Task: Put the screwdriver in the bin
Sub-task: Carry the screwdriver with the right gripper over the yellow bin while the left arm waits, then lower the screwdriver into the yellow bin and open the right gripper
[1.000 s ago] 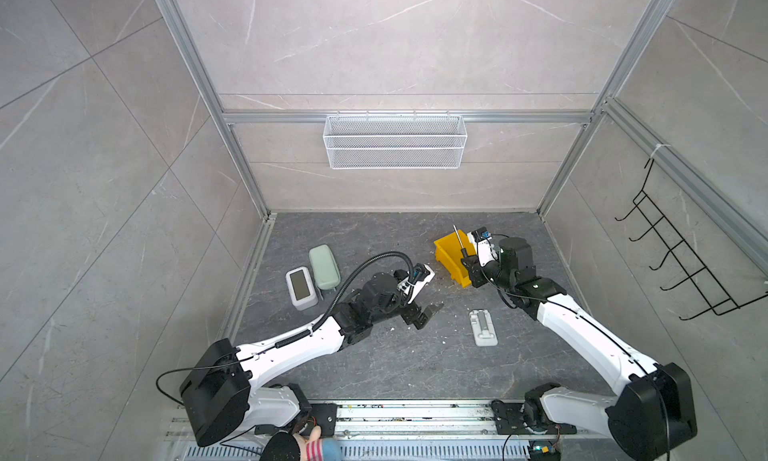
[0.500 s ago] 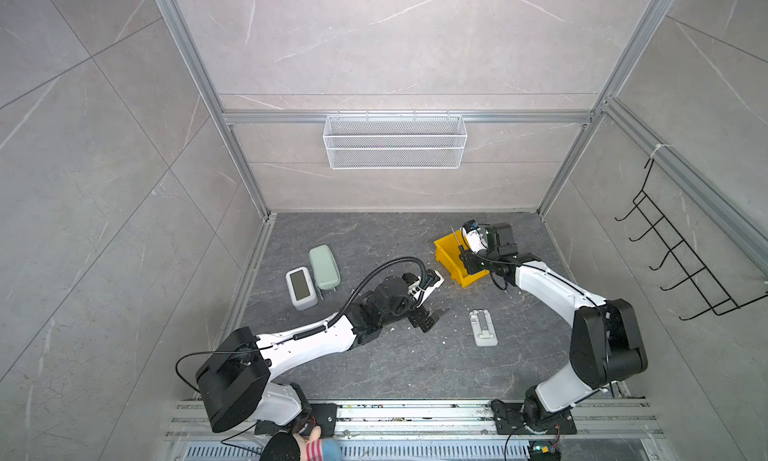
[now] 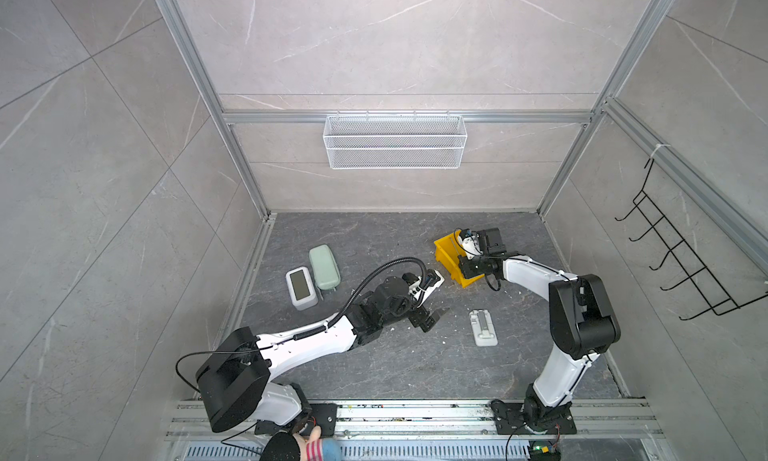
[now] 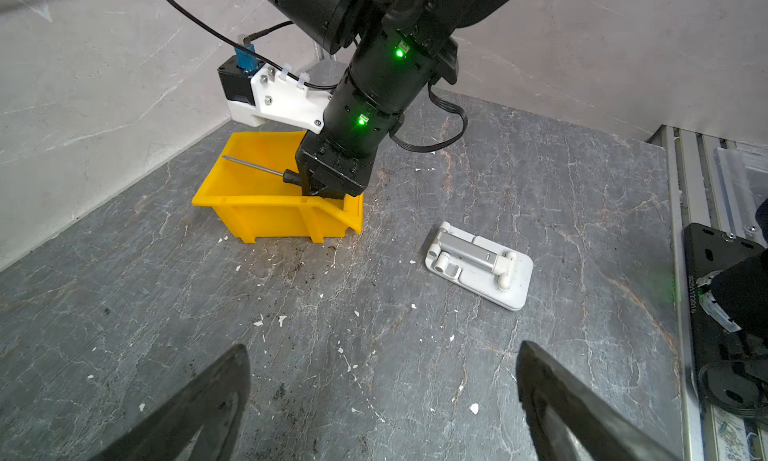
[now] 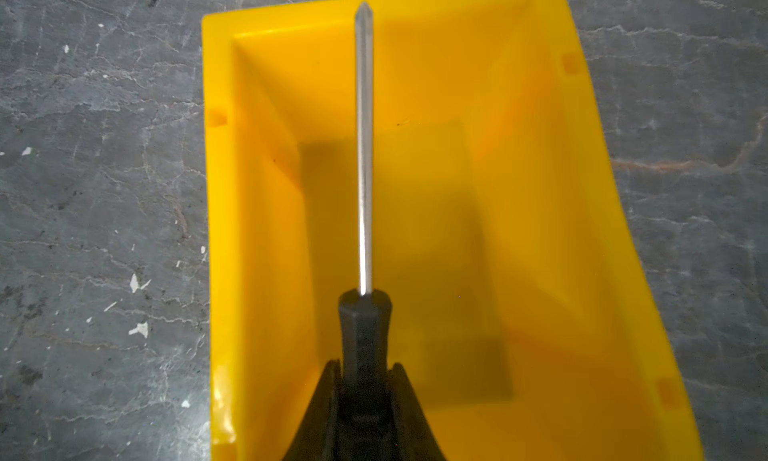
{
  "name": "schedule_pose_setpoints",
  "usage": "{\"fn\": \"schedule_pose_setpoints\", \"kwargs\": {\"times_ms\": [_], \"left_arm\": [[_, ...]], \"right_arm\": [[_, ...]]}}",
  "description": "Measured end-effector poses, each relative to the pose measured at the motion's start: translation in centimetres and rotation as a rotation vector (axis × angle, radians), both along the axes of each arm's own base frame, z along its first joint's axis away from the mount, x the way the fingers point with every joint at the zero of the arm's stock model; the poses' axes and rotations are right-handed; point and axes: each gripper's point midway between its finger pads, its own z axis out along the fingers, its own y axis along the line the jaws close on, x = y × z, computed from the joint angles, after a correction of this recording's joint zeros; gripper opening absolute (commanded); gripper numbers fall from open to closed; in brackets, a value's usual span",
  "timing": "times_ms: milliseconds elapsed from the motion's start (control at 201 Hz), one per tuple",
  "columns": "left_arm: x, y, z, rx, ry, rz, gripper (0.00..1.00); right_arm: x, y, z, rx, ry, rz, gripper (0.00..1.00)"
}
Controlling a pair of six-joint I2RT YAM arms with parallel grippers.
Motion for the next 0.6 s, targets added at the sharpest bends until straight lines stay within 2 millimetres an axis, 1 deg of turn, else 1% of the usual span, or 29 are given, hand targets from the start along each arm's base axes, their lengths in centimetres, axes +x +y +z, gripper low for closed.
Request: {"fn": "schedule_pose_setpoints", "kwargs": {"times_ms": [154, 229, 353, 597], "left_arm": [[0.0, 0.0, 0.0, 0.002, 0.000, -0.001, 1.00], [0.0, 0.0, 0.0, 0.002, 0.000, -0.001, 1.00], [0.0, 0.0, 0.0, 0.003, -0.003, 0.000, 1.00], [0.2, 0.1, 0.0, 0.007, -0.009, 0.013, 1.00]], "right_arm": [[1.2, 0.1, 0.6, -0.004, -0.005, -0.003, 0.00], [1.7, 0.0, 0.5, -0.012, -0.001, -0.006, 0.00], [2.0, -0.1, -0.2, -0.029, 0.030, -0.013, 0.00], [1.8, -0.5, -1.9, -0.058, 0.096, -0.013, 0.00]]}}
